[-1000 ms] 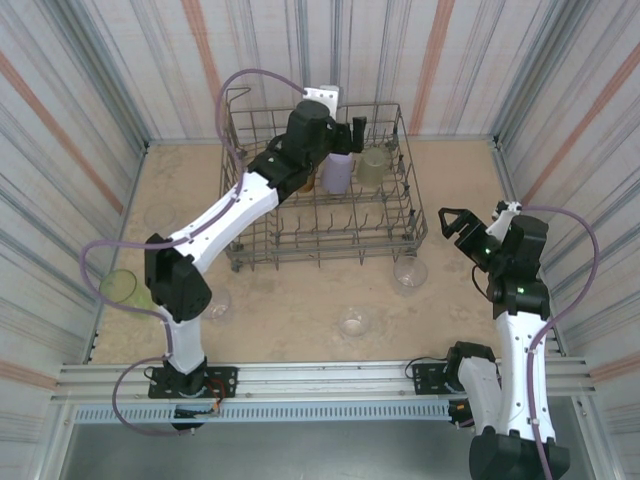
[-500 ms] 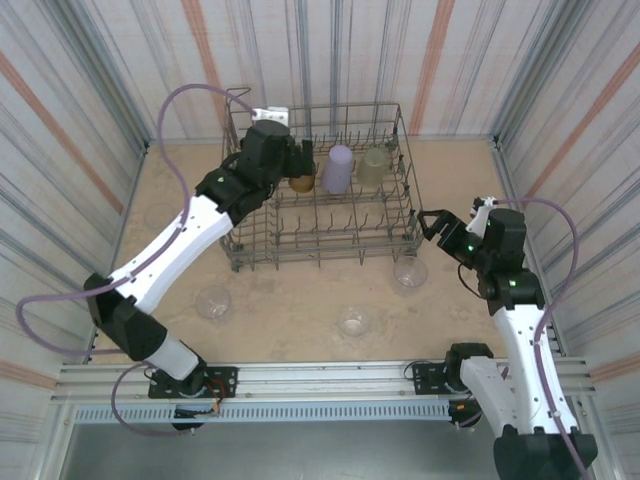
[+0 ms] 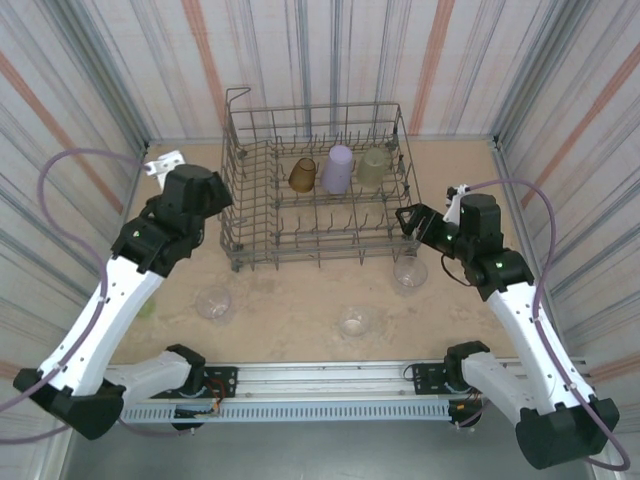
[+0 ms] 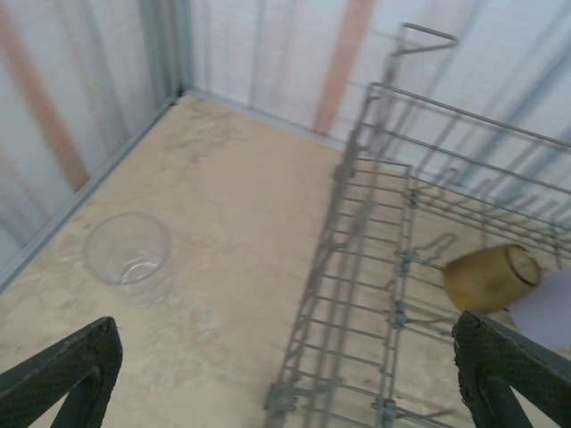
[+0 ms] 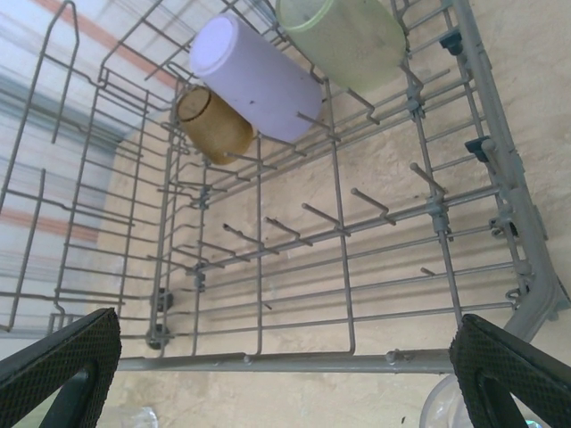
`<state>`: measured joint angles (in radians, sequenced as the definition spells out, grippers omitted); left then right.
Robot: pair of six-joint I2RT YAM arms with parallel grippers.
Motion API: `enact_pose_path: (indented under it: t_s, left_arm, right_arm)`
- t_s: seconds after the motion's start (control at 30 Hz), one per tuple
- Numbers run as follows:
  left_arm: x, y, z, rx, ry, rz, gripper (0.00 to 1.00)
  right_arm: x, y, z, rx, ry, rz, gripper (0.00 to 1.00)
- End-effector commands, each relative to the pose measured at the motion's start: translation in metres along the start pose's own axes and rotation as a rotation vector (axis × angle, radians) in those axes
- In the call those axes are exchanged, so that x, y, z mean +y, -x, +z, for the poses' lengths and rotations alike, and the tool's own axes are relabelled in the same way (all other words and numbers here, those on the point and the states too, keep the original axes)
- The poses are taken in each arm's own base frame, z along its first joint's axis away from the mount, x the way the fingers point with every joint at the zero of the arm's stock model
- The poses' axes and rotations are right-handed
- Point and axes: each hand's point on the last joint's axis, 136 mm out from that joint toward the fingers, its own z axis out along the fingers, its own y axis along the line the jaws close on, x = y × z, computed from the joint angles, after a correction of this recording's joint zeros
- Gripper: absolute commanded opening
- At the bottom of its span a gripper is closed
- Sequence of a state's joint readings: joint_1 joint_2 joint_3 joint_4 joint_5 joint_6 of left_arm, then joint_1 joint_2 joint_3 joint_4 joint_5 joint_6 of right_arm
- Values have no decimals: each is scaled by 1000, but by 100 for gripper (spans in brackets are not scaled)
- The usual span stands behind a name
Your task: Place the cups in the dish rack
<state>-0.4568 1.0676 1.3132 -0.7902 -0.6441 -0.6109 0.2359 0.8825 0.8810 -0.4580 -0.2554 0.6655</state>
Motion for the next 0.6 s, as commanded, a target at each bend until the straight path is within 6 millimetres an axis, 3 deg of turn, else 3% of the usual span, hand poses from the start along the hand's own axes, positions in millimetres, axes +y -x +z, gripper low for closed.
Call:
enact_pose_path:
  t_s: [0.0, 0.2, 0.43, 0.57]
  left_arm:
    - [36, -23, 7, 87, 118, -54, 99]
    - [67, -45, 18, 219, 193, -89, 99]
    - [108, -67, 28, 326, 279, -186, 99]
    - [120, -77, 36, 352, 294, -204, 99]
  right_arm:
    - [8, 3, -8, -22, 1, -18, 99]
    - [11, 2, -15, -45, 5, -23, 99]
    - [11, 1, -9, -34, 1, -33, 99]
    - [10, 0, -3, -15, -4, -39, 99]
